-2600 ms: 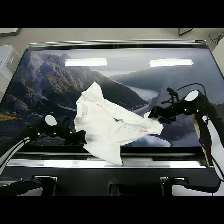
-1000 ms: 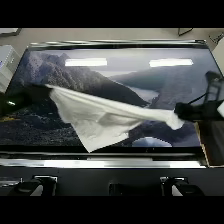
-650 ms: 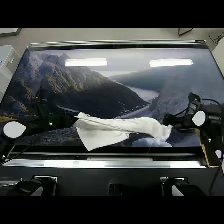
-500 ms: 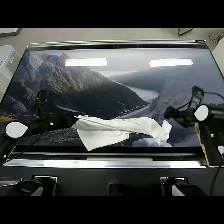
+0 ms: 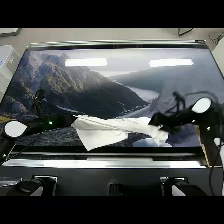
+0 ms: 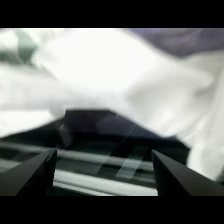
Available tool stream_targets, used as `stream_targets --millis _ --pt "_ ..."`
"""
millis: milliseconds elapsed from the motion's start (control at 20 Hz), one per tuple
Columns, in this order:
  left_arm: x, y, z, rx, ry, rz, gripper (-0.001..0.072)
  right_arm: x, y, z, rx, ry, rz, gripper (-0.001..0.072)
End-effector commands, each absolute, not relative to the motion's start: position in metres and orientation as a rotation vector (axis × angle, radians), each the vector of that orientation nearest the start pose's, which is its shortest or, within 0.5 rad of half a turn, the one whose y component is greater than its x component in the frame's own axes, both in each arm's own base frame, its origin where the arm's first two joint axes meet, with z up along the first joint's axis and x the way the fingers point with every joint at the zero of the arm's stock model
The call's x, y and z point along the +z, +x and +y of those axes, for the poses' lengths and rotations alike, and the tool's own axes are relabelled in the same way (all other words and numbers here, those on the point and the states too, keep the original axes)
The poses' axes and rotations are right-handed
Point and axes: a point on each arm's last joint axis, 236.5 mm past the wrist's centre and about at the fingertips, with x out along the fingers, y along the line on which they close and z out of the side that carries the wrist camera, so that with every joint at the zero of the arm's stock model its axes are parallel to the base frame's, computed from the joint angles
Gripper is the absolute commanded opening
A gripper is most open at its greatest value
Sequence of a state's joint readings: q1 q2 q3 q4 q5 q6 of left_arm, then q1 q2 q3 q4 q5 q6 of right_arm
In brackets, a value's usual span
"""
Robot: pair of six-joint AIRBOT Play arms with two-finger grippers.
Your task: Fold the clothes and pants, and hang the long-sleeved shirts on hangers.
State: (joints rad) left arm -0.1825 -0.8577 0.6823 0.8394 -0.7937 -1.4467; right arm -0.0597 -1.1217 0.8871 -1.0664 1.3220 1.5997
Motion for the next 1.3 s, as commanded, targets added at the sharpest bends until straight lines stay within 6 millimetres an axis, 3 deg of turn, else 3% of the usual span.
stream_targets --millis 0,100,200,350,450,500,600,700,900,1100,1250 --pt "0.052 0.314 -0.172 -0.45 -0.526 0.961 0.0025 -0.042 0.247 0.135 0.303 0.772 1.59 0.0684" --pt "0.053 0.314 -0.172 -0.45 -0.527 0.961 0.0025 -0.052 0.253 0.138 0.293 0.819 1.54 0.0683" --pt "0.052 0.314 -0.172 -0.451 -0.526 0.964 0.0025 -0.048 0.264 0.135 0.33 0.754 1.485 0.0676" --pt "0.051 0.311 -0.173 -0.455 -0.525 0.974 0.0025 -0.009 0.294 0.115 0.332 0.593 1.427 0.0675" --pt "0.051 0.311 -0.173 -0.455 -0.524 0.974 0.0025 0.017 0.309 0.07 0.2 0.394 1.418 0.0672" --pt "0.051 0.311 -0.173 -0.457 -0.521 0.973 0.0025 0.025 0.306 0.039 0.099 0.279 1.44 0.0666" --pt "0.051 0.311 -0.173 -0.458 -0.517 0.972 0.0025 0.025 0.28 -0.001 -0.022 0.124 1.553 0.0665" --pt "0.051 0.311 -0.173 -0.459 -0.518 0.972 0.0025 0.005 0.25 0.001 -0.019 0.129 1.686 0.0667" --pt "0.051 0.311 -0.173 -0.46 -0.517 0.974 0.0025 -0.052 0.234 0.012 -0.016 0.193 1.75 0.0665" --pt "0.05 0.309 -0.174 -0.463 -0.516 0.982 0.0025 -0.072 0.239 0.017 -0.019 0.225 1.762 0.0661" --pt "0.05 0.309 -0.174 -0.463 -0.516 0.982 0.0025 -0.074 0.256 0.036 0.007 0.335 1.7 0.0529"
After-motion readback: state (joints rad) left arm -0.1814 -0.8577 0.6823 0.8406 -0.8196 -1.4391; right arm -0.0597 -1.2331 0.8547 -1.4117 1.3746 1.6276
